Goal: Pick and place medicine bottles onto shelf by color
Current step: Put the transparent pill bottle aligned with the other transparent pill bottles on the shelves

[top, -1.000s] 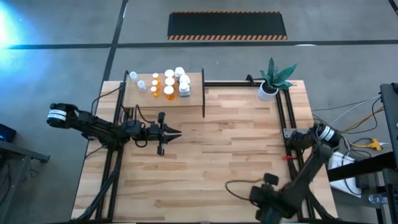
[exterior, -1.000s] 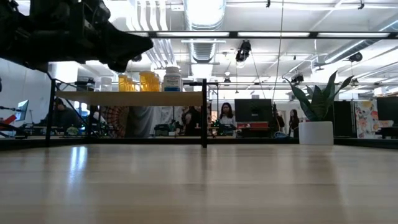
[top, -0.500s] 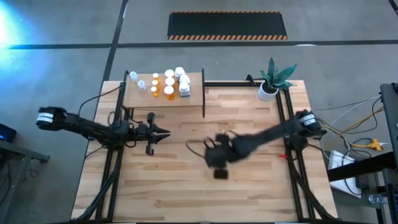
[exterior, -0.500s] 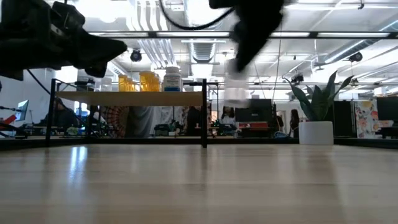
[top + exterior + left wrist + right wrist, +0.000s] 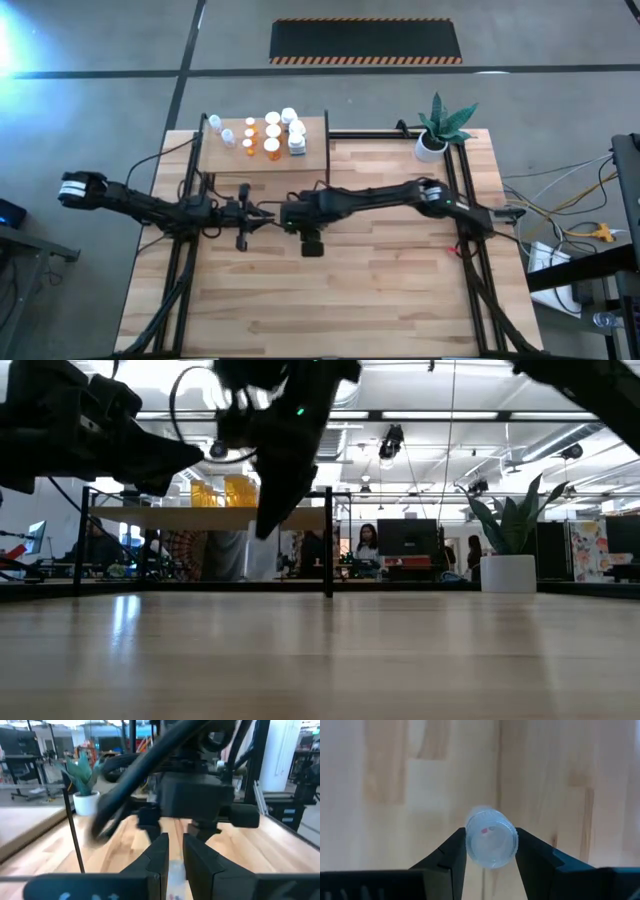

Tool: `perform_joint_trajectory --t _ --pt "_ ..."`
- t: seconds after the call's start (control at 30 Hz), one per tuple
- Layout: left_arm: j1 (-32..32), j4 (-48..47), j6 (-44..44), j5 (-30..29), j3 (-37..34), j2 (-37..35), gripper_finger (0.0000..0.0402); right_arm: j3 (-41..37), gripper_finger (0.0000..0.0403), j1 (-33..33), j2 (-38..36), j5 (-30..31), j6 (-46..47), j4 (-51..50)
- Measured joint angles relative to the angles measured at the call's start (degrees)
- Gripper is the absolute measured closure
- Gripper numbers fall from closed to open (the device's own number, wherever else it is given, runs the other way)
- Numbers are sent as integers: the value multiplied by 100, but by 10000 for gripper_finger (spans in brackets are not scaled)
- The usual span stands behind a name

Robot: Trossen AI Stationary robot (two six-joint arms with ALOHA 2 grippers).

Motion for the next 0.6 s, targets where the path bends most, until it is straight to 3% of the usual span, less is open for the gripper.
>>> perform_joint_trajectory --t 0.23,0.33,0.6 --pt "2 -26 -143 0 -7 175 364 1214 270 -223 884 -52 -292 -347" --pt "2 -79 -162 0 4 177 364 1228 262 -273 947 -56 -310 -337" --pt "7 -58 -162 -13 4 186 364 1209 182 -275 928 -5 -288 -275"
